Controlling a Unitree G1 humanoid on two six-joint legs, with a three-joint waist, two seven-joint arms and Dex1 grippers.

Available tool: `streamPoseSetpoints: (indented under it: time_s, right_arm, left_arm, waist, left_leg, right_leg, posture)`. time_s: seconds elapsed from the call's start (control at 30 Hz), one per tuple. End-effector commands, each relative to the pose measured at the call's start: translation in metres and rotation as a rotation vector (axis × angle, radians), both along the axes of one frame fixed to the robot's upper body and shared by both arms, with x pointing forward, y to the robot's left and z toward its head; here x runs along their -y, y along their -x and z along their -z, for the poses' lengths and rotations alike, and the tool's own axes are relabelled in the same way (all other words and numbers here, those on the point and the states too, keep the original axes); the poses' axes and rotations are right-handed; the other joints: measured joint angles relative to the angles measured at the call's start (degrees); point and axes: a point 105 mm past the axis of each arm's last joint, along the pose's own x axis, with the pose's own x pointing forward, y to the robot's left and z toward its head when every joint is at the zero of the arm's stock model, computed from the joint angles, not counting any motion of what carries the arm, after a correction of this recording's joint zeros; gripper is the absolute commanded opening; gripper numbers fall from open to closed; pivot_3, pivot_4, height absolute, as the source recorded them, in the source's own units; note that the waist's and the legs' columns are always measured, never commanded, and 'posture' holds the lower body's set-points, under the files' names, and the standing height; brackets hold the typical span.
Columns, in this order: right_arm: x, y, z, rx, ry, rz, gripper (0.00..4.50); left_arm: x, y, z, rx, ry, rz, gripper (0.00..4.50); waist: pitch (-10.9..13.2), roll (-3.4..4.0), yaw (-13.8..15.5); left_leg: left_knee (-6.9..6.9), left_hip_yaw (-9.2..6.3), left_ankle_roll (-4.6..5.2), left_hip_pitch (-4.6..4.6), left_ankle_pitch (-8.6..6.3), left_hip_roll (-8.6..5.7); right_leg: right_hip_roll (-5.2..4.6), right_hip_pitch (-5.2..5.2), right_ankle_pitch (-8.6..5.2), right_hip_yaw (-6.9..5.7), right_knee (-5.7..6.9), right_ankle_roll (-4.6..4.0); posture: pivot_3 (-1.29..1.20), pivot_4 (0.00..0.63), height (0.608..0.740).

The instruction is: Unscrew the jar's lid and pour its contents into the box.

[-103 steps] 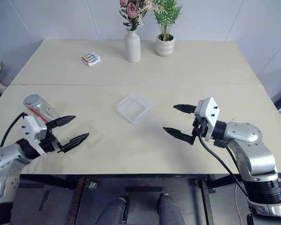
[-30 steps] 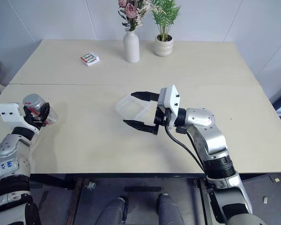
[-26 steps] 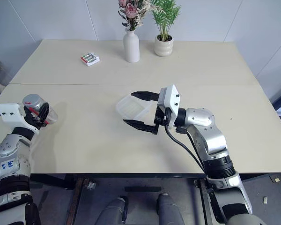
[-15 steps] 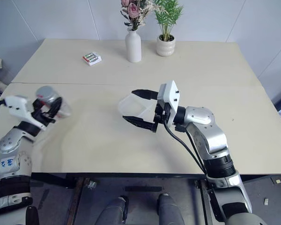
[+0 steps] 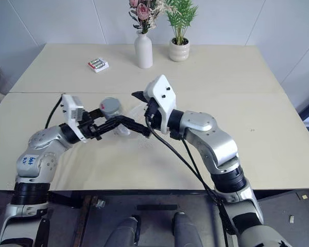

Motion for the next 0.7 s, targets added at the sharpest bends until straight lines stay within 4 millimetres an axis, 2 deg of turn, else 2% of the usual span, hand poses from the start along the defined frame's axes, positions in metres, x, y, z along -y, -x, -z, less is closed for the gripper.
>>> streamPoseSetpoints:
  time_s: [0.03,0.7]
  right_arm:
    - [-0.0027,-0.0026,-0.0064,0.017,-0.012,0.058,4.5]
    - [-0.0101,-0.0027,-0.001,-0.047,-0.034,0.096,4.5]
  left_arm:
    - [0.0085,0.0,-0.0097,0.041,-0.018,0.063,2.35]
    - [0.016,-0.0056,-0.0036,0.048,-0.043,0.089,2.35]
  waist:
    - [0.0,0.0,0.0]
    - [0.0,0.0,-0.1]
  left_leg:
    - [0.0,0.0,0.0,-0.01,0.0,0.0]
    - [-0.01,-0.01,0.0,-0.01,0.0,0.0]
  right_leg:
    - [0.0,-0.01,0.0,0.0,0.0,0.0]
    - [0.0,-0.03,0.0,0.0,0.0,0.0]
  posture:
    - [0.0,0.15,0.74]
    - [0.0,0.15,0.74]
